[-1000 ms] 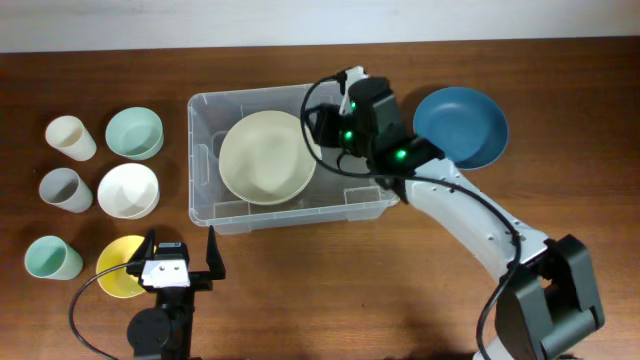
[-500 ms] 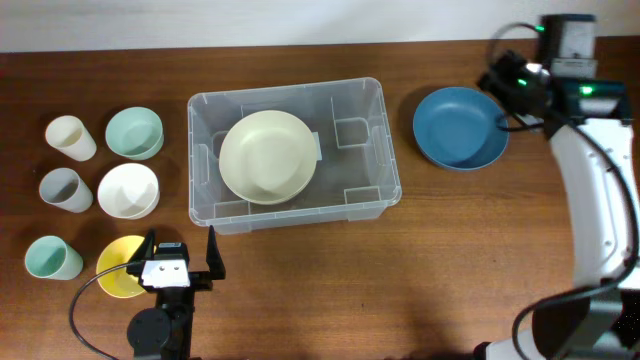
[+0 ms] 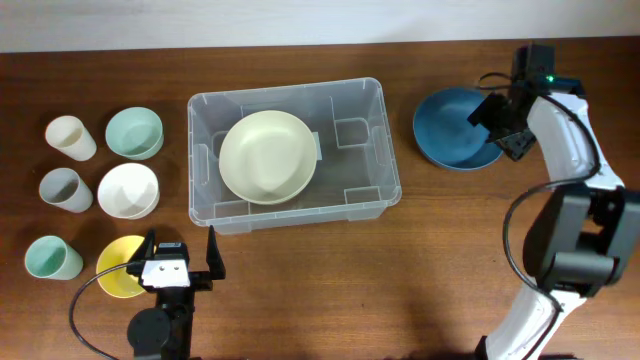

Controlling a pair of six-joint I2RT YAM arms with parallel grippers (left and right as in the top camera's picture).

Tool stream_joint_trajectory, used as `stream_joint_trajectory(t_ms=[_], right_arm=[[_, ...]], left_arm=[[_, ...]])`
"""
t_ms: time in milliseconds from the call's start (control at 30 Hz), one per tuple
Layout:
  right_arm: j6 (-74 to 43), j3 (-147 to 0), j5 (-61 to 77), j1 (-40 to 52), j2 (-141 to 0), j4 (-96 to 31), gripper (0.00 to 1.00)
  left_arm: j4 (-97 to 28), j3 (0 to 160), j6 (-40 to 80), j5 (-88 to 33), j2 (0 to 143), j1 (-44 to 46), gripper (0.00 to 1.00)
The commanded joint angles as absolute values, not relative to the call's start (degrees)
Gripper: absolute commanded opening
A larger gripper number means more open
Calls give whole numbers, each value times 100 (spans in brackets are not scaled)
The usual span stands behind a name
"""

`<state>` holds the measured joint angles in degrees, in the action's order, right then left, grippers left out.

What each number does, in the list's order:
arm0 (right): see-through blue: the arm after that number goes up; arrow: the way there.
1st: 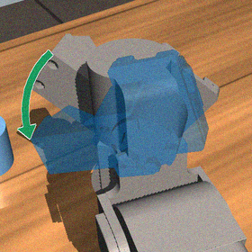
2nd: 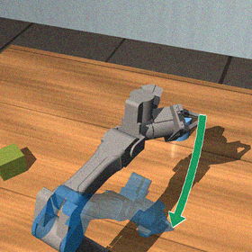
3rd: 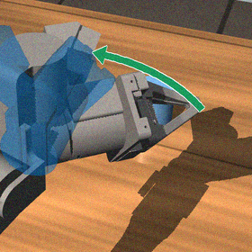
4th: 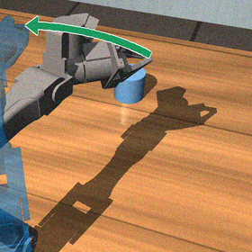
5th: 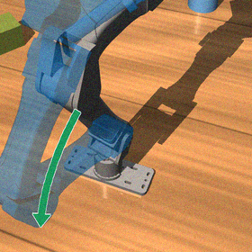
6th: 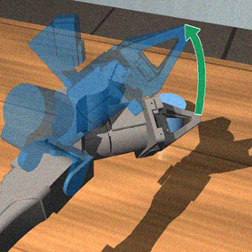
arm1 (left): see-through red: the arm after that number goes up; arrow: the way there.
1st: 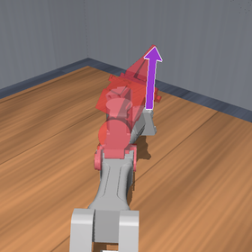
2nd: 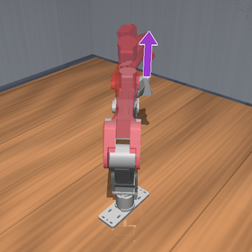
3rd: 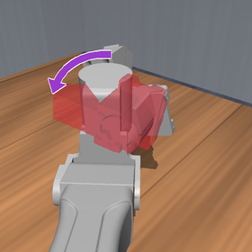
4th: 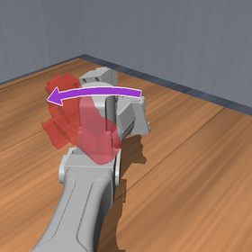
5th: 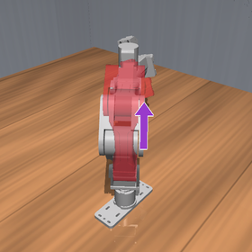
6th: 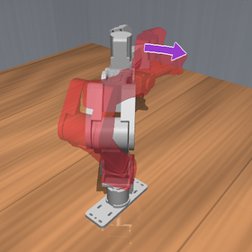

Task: Pack container
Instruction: 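Release the beige bowl and move the right gripper to the teal bowl, then grasp the dark teal bowl rim with the right gripper and lift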

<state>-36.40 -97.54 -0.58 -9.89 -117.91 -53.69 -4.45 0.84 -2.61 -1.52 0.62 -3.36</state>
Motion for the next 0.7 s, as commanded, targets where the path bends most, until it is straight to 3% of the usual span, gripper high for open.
stream_joint_trajectory(t_ms=[0,667], right_arm=[[-3642,-9730,-30,-1026,-11987,-5315,79],[-3691,-9706,60,-1026,-12619,-5266,79]], left_arm=[[-449,51,-307,-215,30,-360,99],[-449,51,-307,-215,30,-360,99]])
